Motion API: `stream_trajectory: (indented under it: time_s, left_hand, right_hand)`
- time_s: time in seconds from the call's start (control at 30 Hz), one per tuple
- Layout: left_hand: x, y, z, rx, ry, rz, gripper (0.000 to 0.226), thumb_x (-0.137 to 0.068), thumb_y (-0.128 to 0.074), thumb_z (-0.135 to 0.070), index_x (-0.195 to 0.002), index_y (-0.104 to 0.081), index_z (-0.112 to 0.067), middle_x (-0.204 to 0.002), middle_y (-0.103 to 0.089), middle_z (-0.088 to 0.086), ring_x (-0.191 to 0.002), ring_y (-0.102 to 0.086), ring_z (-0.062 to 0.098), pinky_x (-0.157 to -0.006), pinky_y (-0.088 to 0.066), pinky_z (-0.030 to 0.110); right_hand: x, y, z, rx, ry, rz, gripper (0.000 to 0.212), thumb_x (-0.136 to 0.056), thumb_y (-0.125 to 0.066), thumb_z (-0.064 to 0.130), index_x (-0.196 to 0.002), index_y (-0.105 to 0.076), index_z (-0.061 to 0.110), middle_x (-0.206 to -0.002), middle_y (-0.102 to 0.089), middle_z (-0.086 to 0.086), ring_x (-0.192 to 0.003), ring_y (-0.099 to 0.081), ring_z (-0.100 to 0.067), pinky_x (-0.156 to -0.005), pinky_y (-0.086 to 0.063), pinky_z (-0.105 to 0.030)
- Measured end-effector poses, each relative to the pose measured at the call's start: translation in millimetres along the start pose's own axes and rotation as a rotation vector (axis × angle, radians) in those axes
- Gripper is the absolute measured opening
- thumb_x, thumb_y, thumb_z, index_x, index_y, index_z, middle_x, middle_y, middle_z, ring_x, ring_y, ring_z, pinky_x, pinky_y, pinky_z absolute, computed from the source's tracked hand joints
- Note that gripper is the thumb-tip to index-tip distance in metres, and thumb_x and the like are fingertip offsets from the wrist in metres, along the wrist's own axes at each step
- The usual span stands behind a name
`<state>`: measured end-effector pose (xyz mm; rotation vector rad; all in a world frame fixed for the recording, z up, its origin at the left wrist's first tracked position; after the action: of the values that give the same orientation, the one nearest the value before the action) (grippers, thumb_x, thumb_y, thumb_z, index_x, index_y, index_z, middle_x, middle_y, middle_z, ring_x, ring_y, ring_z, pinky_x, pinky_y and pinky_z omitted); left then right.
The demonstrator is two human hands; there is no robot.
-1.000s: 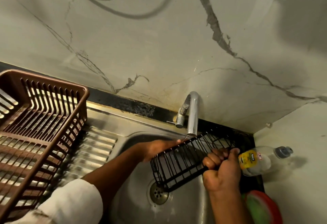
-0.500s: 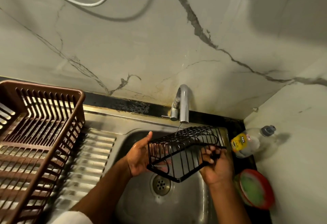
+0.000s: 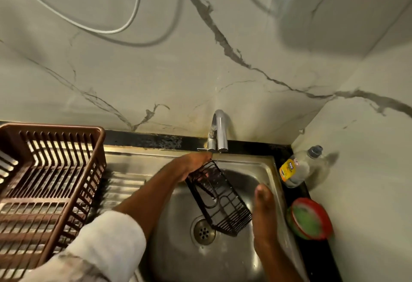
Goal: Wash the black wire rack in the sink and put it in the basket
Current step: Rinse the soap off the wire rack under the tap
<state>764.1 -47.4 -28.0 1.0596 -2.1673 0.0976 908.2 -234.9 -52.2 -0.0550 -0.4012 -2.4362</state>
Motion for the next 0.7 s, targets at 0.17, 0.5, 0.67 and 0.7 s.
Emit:
stream_trajectory:
  time_s: [0.17,0.5,0.67,0.7]
  left_hand:
    - [-14.1,-18.6,-23.7,-0.54,0.029,0.149,0.039,-0.103,-0.045,-0.038,-0.11,-0.07,-0.008,-0.101,-0.072,0.011,-0.087,-0.068,0.025,-0.093,-0.056,0.041]
    - [-30.1,-3.3,-34.1,-0.242,0.091,0.132,0.031,-0.103,-0.053,-0.038,-0.097,-0.063,-0.009,-0.087,-0.07,0.009,-0.065,-0.069,0.016,-0.065,-0.058,0.026]
    - [-15.1,13.8,-17.1,0.34,-0.087,0.087,0.044,-0.104,-0.052,-0.044,-0.111,-0.07,-0.004,-0.101,-0.076,0.013,-0.085,-0.073,0.024,-0.082,-0.06,0.034]
    - [-5.9,16.4,-6.8,0.296,-0.096,0.061,0.046,-0.105,-0.05,-0.045,-0.114,-0.07,-0.004,-0.105,-0.077,0.014,-0.087,-0.073,0.025,-0.081,-0.061,0.034]
  right_hand:
    - [7.5,-34.5,30.5,0.172,0.112,0.579,0.067,-0.076,-0.064,0.07,-0.136,-0.05,0.043,-0.133,-0.056,0.023,-0.121,-0.053,0.002,-0.097,-0.05,-0.03]
    - [-23.8,-66.7,36.6,0.199,0.105,0.51,0.022,-0.08,-0.08,0.037,-0.098,-0.068,0.032,-0.093,-0.073,0.011,-0.085,-0.068,-0.002,-0.079,-0.06,-0.03]
    - [-47.6,-62.9,49.8,0.109,0.111,0.37,0.023,-0.086,-0.076,0.041,-0.086,-0.069,0.02,-0.071,-0.068,0.003,-0.058,-0.058,-0.005,-0.049,-0.044,-0.02]
    - [-53.3,-60.4,48.4,0.05,0.048,0.356,0.022,-0.086,-0.075,0.041,-0.085,-0.068,0.021,-0.069,-0.067,0.004,-0.057,-0.057,-0.007,-0.047,-0.042,-0.02]
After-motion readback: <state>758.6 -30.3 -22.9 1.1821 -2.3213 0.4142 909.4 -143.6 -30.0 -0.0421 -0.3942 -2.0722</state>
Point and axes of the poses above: each hand's wrist, its own x-axis away from the middle knuckle, its own y-axis out of the back of the hand, z = x × y, the point moved 3 cm from there along -x, towards the middle knuckle
